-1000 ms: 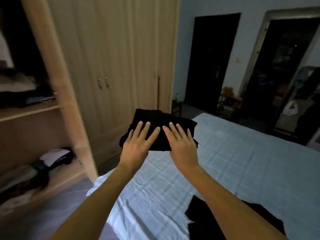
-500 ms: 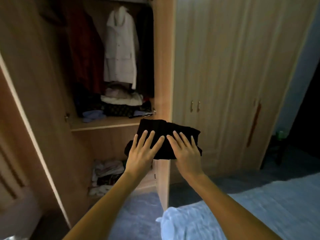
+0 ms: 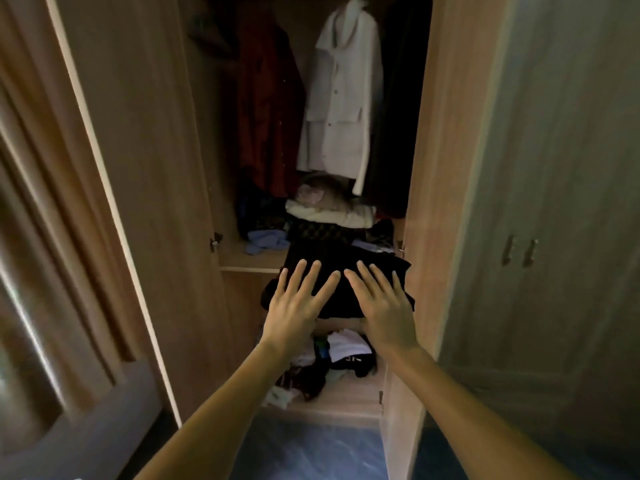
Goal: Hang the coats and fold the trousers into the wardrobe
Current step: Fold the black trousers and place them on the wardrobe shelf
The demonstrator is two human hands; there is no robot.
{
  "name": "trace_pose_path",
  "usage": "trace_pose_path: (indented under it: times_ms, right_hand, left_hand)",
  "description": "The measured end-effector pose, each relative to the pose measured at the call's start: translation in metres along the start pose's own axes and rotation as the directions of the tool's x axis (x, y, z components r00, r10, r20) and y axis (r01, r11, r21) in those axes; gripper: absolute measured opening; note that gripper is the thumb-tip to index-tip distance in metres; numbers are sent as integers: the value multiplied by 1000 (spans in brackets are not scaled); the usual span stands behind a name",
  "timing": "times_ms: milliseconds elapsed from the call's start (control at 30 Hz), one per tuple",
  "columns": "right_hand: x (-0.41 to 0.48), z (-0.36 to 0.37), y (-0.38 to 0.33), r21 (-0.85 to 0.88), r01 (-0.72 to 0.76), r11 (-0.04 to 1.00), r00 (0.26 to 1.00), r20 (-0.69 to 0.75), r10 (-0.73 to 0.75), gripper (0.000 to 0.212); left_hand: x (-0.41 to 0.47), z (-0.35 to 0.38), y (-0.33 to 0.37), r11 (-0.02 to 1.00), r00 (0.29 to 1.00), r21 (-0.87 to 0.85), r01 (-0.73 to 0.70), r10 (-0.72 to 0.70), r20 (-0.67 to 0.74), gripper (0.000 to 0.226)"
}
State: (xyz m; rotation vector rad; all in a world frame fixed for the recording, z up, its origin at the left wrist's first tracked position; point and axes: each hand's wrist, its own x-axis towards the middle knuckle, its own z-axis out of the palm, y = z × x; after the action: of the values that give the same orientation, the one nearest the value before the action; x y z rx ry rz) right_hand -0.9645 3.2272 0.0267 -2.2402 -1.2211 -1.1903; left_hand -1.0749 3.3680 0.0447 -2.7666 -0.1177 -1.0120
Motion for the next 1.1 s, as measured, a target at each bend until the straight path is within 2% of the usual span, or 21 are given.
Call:
trace_pose_path:
  times_ms: [233,433,600,700,833,933,1100]
  right_hand:
    - [68,112,-10,-8,45,999,999,25,-45,63]
    - [125,199,-12,-35,-34,999,989,140,38,71]
    - [158,261,-3,-65,-58,996,974,217,71,75]
    - [174,303,4,-54,-72,996,964,253,83,78]
    - [194,366,22,-26,-73,997,955,286,77,78]
    - [213,417,43,10,-94,996,953,292,87,72]
    - [245,503,79,66,-82,994,947,316,57,56]
  left_hand:
    - [40,83,-99,999,999,-27,41,-40,10,81]
    - [92,162,-177,996,998,-90,6,-1,62,82]
    - [123,221,-219,989,998,-149,-12,21,60,72]
    - [141,255,-242,985,995,-171,0,16,97,53]
    - [168,312,-269,988,995,-153,-7,23,102,52]
    - [196,360,-291,996,995,-86,-8,16,96,55]
    - [240,433,-320,1000,999,-15,9,-8,54,46]
